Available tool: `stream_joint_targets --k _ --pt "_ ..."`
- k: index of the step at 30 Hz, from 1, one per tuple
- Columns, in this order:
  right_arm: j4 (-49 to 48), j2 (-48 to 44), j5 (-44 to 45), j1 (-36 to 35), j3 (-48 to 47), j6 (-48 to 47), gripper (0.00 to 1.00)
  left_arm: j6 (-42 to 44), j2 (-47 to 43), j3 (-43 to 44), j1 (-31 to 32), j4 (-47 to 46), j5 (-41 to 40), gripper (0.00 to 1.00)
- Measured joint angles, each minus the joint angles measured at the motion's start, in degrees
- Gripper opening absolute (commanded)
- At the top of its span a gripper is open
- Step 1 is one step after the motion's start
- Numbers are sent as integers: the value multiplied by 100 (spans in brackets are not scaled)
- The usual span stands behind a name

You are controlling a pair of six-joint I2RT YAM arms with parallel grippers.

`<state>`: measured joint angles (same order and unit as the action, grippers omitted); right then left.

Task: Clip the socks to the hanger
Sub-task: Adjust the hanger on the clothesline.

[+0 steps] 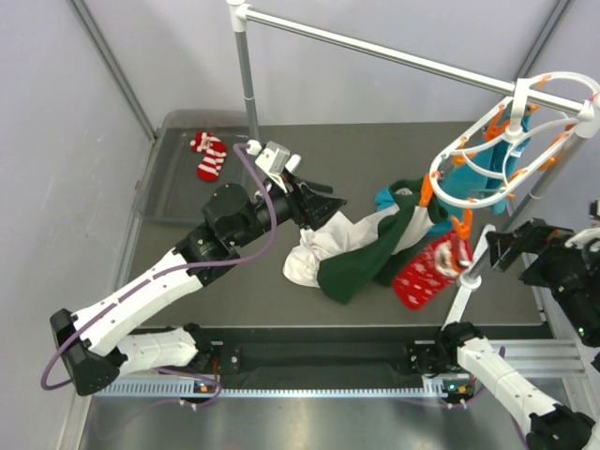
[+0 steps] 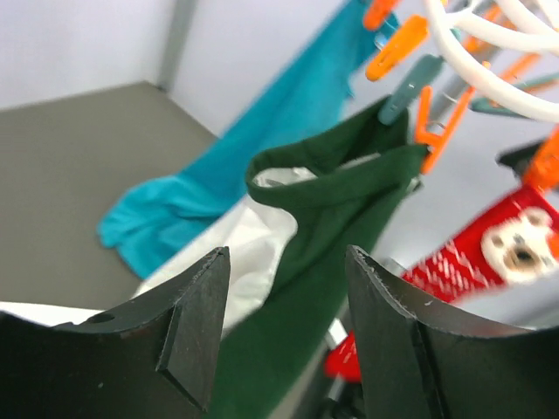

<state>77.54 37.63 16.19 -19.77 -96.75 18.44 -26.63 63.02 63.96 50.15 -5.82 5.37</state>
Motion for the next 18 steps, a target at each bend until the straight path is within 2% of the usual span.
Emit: stream_joint_targets --k 5,9,14,18 --pt "-15 -105 529 0 -81 162 100 -601 2 -380 7 -382 826 61" --pt "13 -68 632 0 186 269 100 -977 151 -461 304 -791 1062 61" --pt "-2 90 564 0 223 330 100 -623 472 -348 1567 -1040 656 61" --pt "-37 -81 120 0 350 260 100 85 804 -129 2750 -1161 -190 61"
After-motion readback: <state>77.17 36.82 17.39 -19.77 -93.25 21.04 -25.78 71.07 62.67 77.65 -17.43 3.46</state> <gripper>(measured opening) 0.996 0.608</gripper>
